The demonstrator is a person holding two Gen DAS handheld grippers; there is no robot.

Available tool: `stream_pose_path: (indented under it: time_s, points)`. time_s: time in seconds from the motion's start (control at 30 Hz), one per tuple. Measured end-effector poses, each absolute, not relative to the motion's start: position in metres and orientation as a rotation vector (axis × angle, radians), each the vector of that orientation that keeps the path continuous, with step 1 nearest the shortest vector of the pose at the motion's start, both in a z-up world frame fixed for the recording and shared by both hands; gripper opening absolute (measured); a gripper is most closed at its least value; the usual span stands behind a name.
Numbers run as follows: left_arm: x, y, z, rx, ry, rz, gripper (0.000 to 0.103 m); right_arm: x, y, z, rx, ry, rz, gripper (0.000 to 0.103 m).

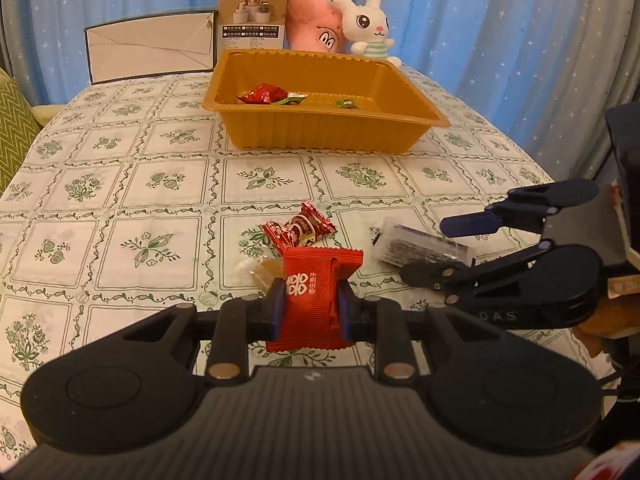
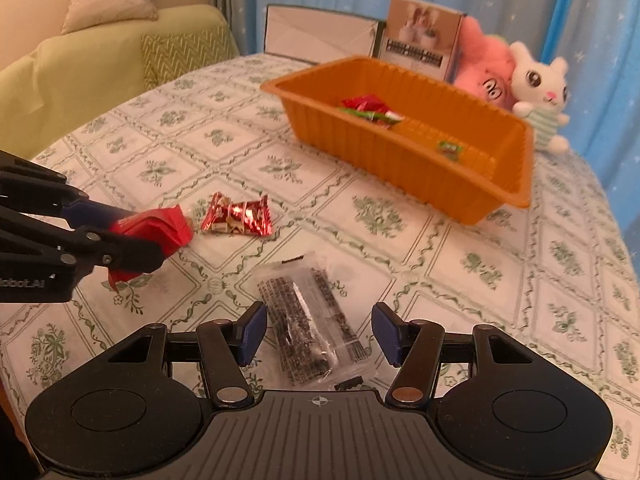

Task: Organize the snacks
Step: 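Grasp the red square packet with the left tool while the right tool grasps the clear stick pack, then carry the red packet and clear stick pack over the orange tray with both tools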

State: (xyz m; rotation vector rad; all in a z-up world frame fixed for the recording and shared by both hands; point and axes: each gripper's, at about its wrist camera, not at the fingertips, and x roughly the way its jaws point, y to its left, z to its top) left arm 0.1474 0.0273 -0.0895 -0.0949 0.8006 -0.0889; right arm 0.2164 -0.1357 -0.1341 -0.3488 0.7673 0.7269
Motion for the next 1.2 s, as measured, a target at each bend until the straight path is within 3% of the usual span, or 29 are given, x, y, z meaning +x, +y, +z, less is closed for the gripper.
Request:
stream_pose_path:
  time_s: [0.2,0.27,0.37,1.2]
  points:
    - [0.148,0.027,-0.091,-0.109,0.806,-0.088,0.023,0.223,-0.135,-0.138,-0.319,0.799,0.733,0.058]
    - [0.148,0.028,-0.091,-0.113,0.805,-0.087,0.023,0.221,-0.134,-0.138,-0.308,0.802,0.739,0.045]
    - [0.147,0.027,-0.089,-0.117,0.802,-0.087,0.023,0.214,-0.134,-0.136,-0.297,0.812,0.724,0.039]
    - [0.136,0.018,-0.080,-0.075,0.780,-0.091,0.023,0.160,-0.169,-0.109,-0.070,0.795,0.533,0.038]
